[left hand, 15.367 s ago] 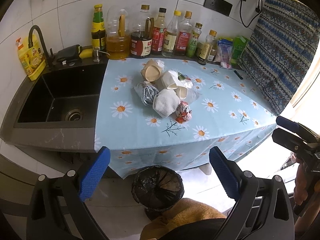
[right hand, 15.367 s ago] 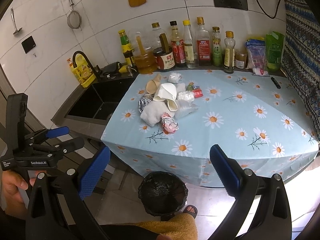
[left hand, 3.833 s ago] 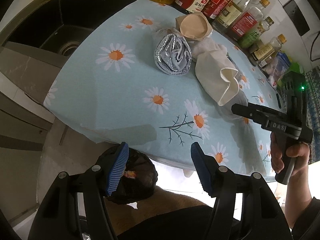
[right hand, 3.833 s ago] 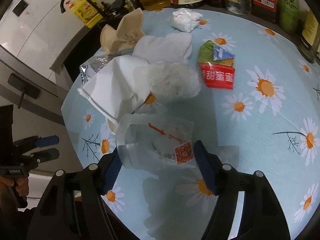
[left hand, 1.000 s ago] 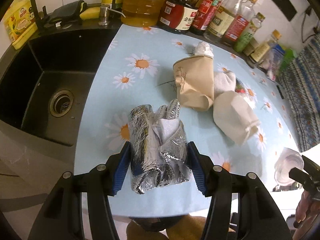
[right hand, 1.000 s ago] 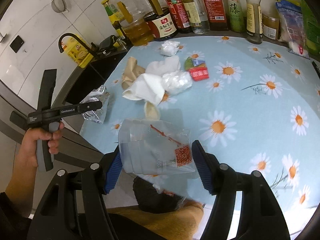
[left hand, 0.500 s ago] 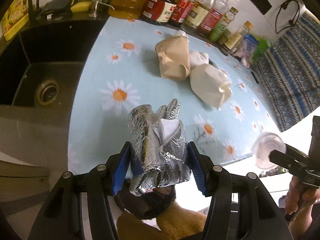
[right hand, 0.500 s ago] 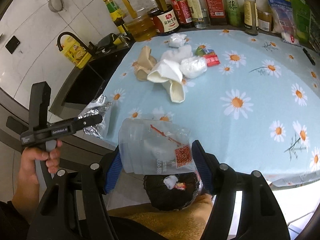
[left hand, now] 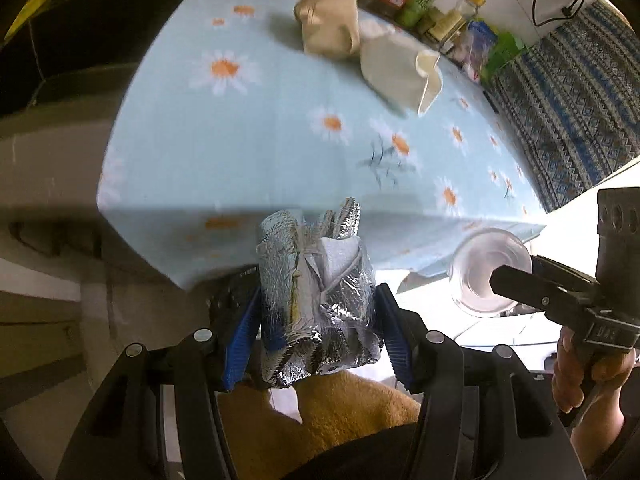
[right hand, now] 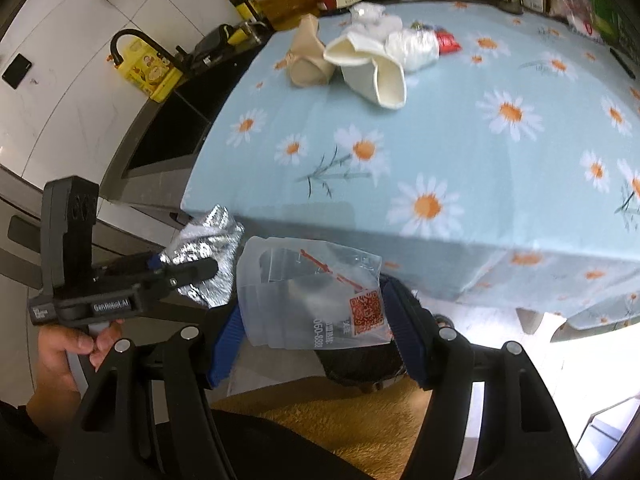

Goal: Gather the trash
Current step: 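Lower the foil and plastic bag into the bin and open both grippers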

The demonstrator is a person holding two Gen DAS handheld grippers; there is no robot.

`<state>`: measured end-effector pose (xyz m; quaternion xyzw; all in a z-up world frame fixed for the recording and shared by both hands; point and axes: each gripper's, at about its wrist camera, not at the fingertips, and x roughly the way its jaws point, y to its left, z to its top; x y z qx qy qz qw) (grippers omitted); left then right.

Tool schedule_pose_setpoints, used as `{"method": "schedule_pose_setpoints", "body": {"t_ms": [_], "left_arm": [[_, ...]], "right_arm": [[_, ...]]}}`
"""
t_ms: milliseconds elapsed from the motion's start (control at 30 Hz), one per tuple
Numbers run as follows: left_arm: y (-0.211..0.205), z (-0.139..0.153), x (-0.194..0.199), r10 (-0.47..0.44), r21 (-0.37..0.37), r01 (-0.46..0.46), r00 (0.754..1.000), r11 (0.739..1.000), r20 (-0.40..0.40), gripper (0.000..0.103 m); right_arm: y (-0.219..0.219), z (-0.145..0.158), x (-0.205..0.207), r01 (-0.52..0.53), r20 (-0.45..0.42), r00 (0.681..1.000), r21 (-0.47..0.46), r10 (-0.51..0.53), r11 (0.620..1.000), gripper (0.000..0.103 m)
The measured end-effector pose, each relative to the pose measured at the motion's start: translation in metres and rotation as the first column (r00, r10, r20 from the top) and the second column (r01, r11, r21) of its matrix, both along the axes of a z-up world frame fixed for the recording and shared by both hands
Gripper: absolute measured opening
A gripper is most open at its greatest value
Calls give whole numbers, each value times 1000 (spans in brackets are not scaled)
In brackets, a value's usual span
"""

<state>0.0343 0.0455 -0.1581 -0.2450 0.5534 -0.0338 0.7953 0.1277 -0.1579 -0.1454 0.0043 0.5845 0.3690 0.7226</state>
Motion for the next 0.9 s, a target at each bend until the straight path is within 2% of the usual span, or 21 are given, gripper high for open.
{"method": "schedule_pose_setpoints", "body": {"t_ms": [167, 333, 467, 600, 667, 733, 900], "left_arm": [[-8, -27, -8, -23, -26, 21, 998, 999, -61, 54], [-15, -48, -10, -58, -43, 53, 991, 998, -117, 55], [-18, -67, -10, -78, -81, 65, 982, 995, -170, 55], [-19, -74, -7, -96, -88, 81, 976, 993, -193, 57], [-19, -77, -4, -104, -102, 84, 973, 991, -208, 66], [-20, -78, -4, -106, -102, 86, 973, 991, -207, 66], [-18, -86, -2, -93, -111, 69, 968, 991, -232, 66]], "right_arm": [[-4, -21, -5, 46, -78, 996, 11, -45, 999, 66], [-10, -37, -10, 87, -117, 989, -12, -88, 996, 66], [-14, -51, -10, 128, -172, 977, -16, -129, 992, 66], [-24, -63, -8, 177, -243, 955, 4, -171, 984, 67], [-26, -64, -6, 190, -247, 952, 4, -183, 982, 68], [-27, -63, -5, 194, -230, 955, -1, -189, 981, 69], [-24, -67, -1, 198, -253, 948, 4, -191, 980, 70]]}}
